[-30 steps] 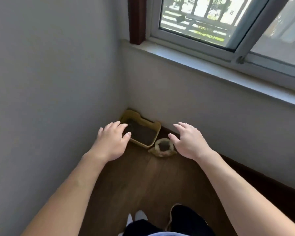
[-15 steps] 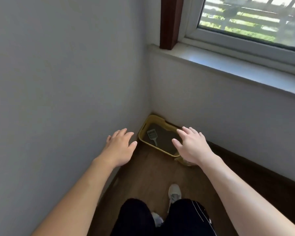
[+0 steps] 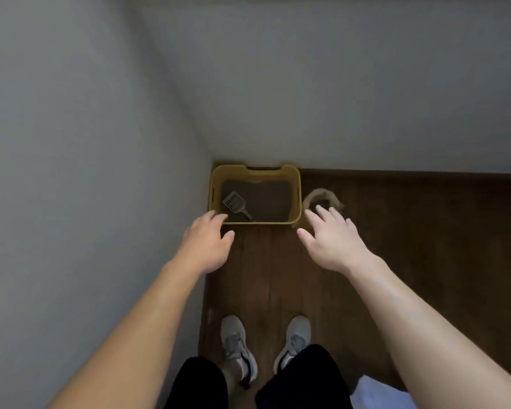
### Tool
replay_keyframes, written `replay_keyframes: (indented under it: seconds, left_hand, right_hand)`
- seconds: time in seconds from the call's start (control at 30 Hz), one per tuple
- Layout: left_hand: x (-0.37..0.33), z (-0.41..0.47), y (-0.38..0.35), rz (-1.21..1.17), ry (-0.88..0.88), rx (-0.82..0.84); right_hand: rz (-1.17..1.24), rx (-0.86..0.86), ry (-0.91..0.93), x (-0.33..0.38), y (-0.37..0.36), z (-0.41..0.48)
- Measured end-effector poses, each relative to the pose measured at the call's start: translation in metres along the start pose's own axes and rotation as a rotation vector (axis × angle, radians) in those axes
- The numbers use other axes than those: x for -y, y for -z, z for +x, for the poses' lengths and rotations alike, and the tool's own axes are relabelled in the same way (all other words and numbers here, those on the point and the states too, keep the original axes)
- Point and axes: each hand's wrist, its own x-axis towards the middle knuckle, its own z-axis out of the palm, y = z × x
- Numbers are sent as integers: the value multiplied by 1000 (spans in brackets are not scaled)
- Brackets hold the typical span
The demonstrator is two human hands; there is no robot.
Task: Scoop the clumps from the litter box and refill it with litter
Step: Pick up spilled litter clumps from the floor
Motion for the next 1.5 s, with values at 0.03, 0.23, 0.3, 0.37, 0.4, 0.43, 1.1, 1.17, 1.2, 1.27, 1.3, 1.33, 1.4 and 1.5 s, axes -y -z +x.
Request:
replay_keyframes:
  seconds: [0.03,0.23,0.3,0.37,0.4,0.43,1.1,1.17,1.2,1.27,1.3,1.33,1.4,1.5]
  left_hand:
    - [0,11,-17,22,-18,9]
    - [13,84,-153,69,-100,65]
    - [22,110,-206,86,-133,100]
    - [31,141,-258,146,-173,105]
    - [36,158,-282,179,-192,103]
    - [40,176,-304,206,-210,100]
    - [37,438,-575,257,-698,60]
    - [36,442,-580,250,-707,29]
    - [36,443,-581,237,-705,17]
    - [35,444,-583,213,-694,12]
    - [34,443,-583,199,-686,11]
    - [36,443,-583,179,-676,8]
    - [40,443,-581,136,-648,6]
    - [52,439,-571,104,-618,-20]
  right_hand:
    - [0,11,-11,-9,-18,7]
    - [-26,63,-34,-73,-140,65]
    - [-24,101,-29,-95,-188,93]
    - [-47,110,-9,-115,-237,127]
    - [-64,111,7,-126,-260,145]
    - [-74,107,16,-135,-282,164]
    - [142,-198,3,-261,-516,400]
    - [191,-222,-1,-260,-521,404]
    - [212,-235,4,-261,-523,406]
    - [233,-255,13,-260,-526,410]
    - [236,-264,17,-260,-527,412]
    - [241,-276,20,-259,-528,414]
    - [274,-308,18,-258,-528,415]
    - [353,-361,39,-251,-526,413]
